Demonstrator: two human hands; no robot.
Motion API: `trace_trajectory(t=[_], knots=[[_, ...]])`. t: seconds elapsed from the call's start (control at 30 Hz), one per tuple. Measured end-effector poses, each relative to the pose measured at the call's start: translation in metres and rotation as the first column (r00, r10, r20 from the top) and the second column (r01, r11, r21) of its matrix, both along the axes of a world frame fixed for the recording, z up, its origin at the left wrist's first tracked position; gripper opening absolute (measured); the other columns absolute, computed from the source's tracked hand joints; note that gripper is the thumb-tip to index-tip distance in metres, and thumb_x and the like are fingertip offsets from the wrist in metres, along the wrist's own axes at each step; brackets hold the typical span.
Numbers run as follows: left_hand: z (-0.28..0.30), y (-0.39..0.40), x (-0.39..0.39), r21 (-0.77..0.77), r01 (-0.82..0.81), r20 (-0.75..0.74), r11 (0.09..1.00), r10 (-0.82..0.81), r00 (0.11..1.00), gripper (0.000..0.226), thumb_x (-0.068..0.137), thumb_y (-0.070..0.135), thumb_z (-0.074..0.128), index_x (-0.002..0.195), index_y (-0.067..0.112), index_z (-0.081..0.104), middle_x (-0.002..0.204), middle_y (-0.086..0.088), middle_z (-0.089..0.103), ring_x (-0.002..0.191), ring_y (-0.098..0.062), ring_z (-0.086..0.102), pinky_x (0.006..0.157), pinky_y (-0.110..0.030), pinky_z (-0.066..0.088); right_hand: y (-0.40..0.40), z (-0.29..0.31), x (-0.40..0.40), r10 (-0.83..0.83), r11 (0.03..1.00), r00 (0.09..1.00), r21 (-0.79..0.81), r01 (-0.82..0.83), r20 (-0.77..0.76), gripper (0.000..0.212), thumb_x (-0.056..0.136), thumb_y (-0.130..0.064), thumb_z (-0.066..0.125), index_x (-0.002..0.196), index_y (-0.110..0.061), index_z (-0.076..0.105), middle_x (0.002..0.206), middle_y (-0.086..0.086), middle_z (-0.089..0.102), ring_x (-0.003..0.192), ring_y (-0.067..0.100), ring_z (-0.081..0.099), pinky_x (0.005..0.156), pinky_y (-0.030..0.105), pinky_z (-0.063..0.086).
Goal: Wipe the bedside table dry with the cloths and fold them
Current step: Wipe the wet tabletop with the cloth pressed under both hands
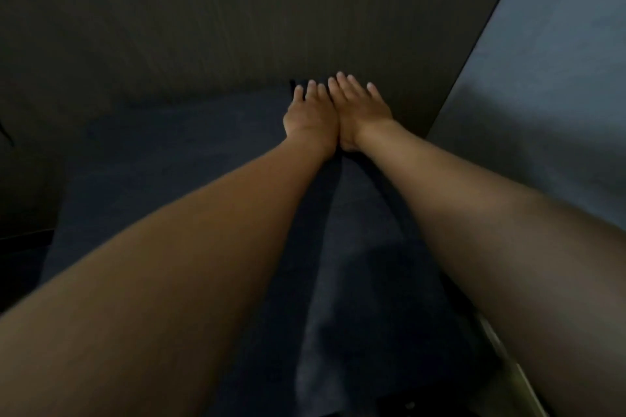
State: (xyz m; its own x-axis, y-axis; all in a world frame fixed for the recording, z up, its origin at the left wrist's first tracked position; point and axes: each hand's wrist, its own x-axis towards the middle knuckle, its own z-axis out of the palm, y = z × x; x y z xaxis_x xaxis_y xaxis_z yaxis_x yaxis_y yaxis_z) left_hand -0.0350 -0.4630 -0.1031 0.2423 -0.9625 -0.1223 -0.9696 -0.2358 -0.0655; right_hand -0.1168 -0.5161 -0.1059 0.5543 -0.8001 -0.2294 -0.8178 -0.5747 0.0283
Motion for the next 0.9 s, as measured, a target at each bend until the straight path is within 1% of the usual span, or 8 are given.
trace_trajectory(t=[0.1, 0.2, 0.27, 0.4, 0.53, 0.7, 0.8, 0.9], knots=[[0.006, -0.015, 0.011, 0.019, 0.023, 0.036, 1.000, -0.024, 0.999, 0.075, 0.102, 0.020, 0.048, 0.155, -0.001, 0.000, 0.165, -0.016, 0.005, 0.153, -0.028, 0.002, 0.124, -0.042, 0.005, -0.019, 0.002, 0.013, 0.008, 1.000, 1.000, 0.001, -0.008, -0.004, 0.111, 0.083, -0.026, 0.071, 0.157, -0.015, -0.012, 0.166, 0.004, -0.014, 0.153, 0.020, -0.011, 0.123, 0.043, -0.005], [0.012, -0.020, 0.012, -0.009, -0.010, 0.006, 1.000, 0.010, 1.000, 0.073, 0.102, 0.021, 0.051, 0.155, 0.000, 0.005, 0.162, -0.016, 0.015, 0.151, -0.030, 0.010, 0.123, -0.040, 0.009, -0.031, 0.001, 0.021, 0.007, 1.000, 1.000, 0.009, -0.007, -0.017, 0.111, 0.083, -0.025, 0.071, 0.158, -0.015, -0.011, 0.166, 0.005, -0.011, 0.153, 0.020, -0.011, 0.122, 0.043, -0.005], [0.016, -0.018, 0.011, -0.027, -0.009, 0.000, 1.000, 0.009, 1.000, 0.074, 0.101, 0.021, 0.052, 0.155, 0.000, 0.007, 0.162, -0.016, 0.017, 0.151, -0.030, 0.011, 0.122, -0.039, 0.011, -0.030, 0.002, 0.023, 0.004, 1.000, 1.000, 0.018, -0.004, -0.018, 0.110, 0.084, -0.025, 0.070, 0.157, -0.015, -0.011, 0.166, 0.005, -0.012, 0.153, 0.021, -0.011, 0.122, 0.043, -0.005], [0.018, 0.001, 0.002, -0.008, -0.046, 0.003, 0.999, 0.046, 0.999, 0.077, 0.101, 0.018, 0.052, 0.156, 0.002, 0.000, 0.165, -0.012, 0.002, 0.153, -0.027, 0.002, 0.121, -0.038, 0.013, -0.014, 0.006, 0.016, -0.003, 0.999, 1.000, 0.032, 0.004, -0.015, 0.110, 0.085, -0.025, 0.069, 0.157, -0.014, -0.013, 0.165, 0.006, -0.016, 0.152, 0.021, -0.014, 0.122, 0.042, -0.006], [0.018, 0.036, -0.019, 0.027, -0.075, -0.020, 0.997, 0.075, 0.997, 0.079, 0.101, 0.020, 0.051, 0.155, 0.002, -0.004, 0.165, -0.012, -0.003, 0.153, -0.026, -0.002, 0.122, -0.037, 0.010, 0.019, 0.000, -0.004, -0.005, 0.999, 1.000, 0.043, 0.006, -0.023, 0.114, 0.084, -0.030, 0.071, 0.156, -0.016, -0.016, 0.164, 0.005, -0.020, 0.151, 0.021, -0.017, 0.120, 0.043, -0.007], [0.005, 0.085, -0.056, 0.055, -0.108, -0.013, 0.993, 0.109, 0.994, 0.084, 0.099, 0.023, 0.054, 0.156, 0.003, -0.005, 0.165, -0.015, -0.003, 0.153, -0.030, 0.001, 0.123, -0.040, 0.016, 0.076, 0.001, -0.046, -0.012, 0.999, 0.998, 0.049, 0.015, -0.064, 0.111, 0.086, -0.037, 0.066, 0.155, -0.017, -0.019, 0.163, 0.003, -0.024, 0.150, 0.019, -0.020, 0.120, 0.042, -0.008], [0.013, 0.122, -0.088, 0.071, -0.115, -0.078, 0.991, 0.121, 0.990, 0.085, 0.099, 0.018, 0.054, 0.156, 0.003, -0.007, 0.165, -0.014, -0.006, 0.152, -0.031, -0.001, 0.122, -0.040, 0.019, 0.114, 0.003, -0.076, -0.017, 0.998, 0.997, 0.059, 0.021, -0.077, 0.107, 0.089, -0.040, 0.061, 0.155, -0.018, -0.020, 0.162, 0.003, -0.026, 0.150, 0.019, -0.021, 0.120, 0.043, -0.008], [0.015, 0.156, -0.114, 0.071, -0.110, -0.089, 0.991, 0.116, 0.989, 0.083, 0.100, 0.019, 0.052, 0.155, 0.003, -0.008, 0.165, -0.014, -0.006, 0.152, -0.032, -0.001, 0.122, -0.040, 0.019, 0.150, 0.006, -0.103, -0.022, 0.998, 0.996, 0.057, 0.028, -0.089, 0.109, 0.088, -0.041, 0.061, 0.154, -0.016, -0.021, 0.162, 0.004, -0.027, 0.150, 0.020, -0.022, 0.120, 0.044, -0.008]])
